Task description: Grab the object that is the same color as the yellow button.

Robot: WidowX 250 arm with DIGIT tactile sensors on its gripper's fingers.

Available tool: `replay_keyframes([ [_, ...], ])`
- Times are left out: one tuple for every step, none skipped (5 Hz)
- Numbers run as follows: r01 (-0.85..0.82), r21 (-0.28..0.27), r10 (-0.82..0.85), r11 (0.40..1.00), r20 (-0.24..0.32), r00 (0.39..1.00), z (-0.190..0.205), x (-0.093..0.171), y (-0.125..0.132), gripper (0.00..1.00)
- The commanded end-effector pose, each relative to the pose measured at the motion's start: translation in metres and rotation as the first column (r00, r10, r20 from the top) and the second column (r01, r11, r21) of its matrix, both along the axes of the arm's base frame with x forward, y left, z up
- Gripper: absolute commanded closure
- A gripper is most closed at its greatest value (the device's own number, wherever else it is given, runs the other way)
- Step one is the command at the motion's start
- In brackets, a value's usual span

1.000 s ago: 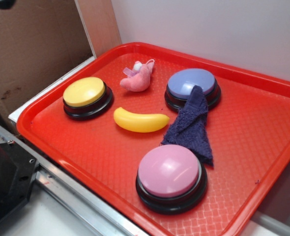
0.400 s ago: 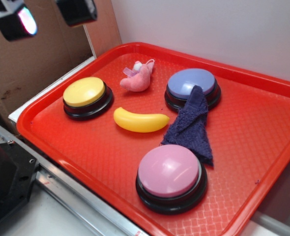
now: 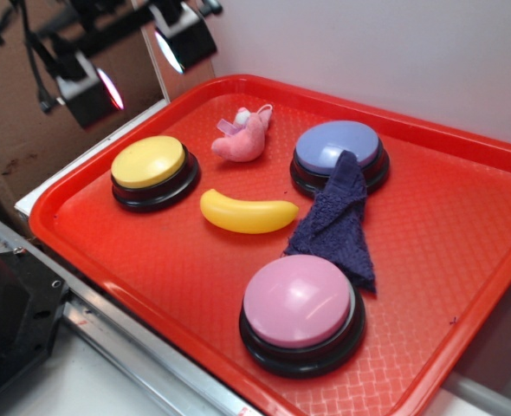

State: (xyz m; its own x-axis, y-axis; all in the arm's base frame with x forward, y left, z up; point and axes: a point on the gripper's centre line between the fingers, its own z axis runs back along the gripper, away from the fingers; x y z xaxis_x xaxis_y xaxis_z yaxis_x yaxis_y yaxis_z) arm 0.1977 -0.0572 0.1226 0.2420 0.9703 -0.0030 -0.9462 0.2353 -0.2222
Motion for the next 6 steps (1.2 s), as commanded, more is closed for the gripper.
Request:
replay_keyframes([
  [-0.139, 0.038, 0.139, 0.989, 0.015, 0.990, -0.037, 0.015, -0.002, 0.00],
  [-0.160, 0.078, 0.161, 0.984, -0.004, 0.987, -0.064, 0.021, -0.004, 0.00],
  [-0.177, 0.096, 0.179, 0.980, -0.017, 0.984, -0.082, 0.021, -0.005, 0.00],
  [-0.198, 0.110, 0.202, 0.974, -0.026, 0.979, -0.099, 0.023, -0.003, 0.00],
  [-0.190, 0.121, 0.195, 0.974, -0.029, 0.980, -0.108, 0.022, -0.006, 0.00],
  [-0.184, 0.133, 0.187, 0.974, -0.009, 0.982, -0.111, 0.020, -0.007, 1.00],
])
